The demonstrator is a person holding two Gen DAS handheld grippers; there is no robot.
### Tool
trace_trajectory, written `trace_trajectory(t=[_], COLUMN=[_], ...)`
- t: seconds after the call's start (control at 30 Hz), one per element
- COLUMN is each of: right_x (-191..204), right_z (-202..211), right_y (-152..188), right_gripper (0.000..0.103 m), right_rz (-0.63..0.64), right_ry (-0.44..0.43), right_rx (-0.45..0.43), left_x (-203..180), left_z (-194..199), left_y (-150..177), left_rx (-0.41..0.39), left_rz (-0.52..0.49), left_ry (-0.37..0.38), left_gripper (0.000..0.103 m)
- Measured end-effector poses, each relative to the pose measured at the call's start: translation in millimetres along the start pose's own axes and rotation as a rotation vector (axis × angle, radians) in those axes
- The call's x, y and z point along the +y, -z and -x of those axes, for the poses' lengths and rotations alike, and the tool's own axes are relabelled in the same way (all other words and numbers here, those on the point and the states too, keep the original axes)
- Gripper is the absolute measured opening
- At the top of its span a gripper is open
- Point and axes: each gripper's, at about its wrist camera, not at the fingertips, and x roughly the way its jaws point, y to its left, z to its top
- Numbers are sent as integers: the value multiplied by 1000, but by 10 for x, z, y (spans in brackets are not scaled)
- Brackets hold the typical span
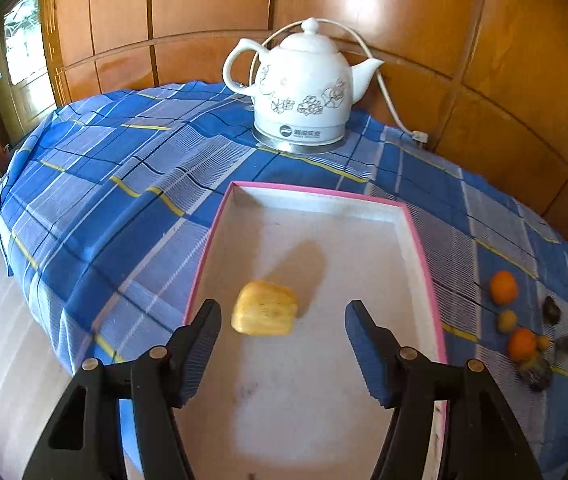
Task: Organize fruits
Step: 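Drop the yellow cake into the pink tray with left gripper while right gripper grasps the beige slice, then carry the beige slice over the tray and release it with the right gripper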
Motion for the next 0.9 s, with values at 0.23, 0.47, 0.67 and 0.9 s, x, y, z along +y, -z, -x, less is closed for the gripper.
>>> trace_trajectory(t=[0.23,0.47,0.67,0.9], right_x=[195,815,1598,2380], right_z=[215,204,27,-257], right_y=[8,118,108,23], right_gripper=[41,41,41,41], right_rz=[57,177,287,377], right_ry=[-31,-110,-205,-263], right_rx=[-112,-109,-80,-47], left_x=[-84,-103,-85,6], left_z=[276,435,549,689], left_y=[244,390,448,495], left_rx=[-42,-92,-122,-160], left_rz=[-1,-18,-22,-13], left_ry=[-9,-60,-61,-73], left_gripper=[68,77,80,81])
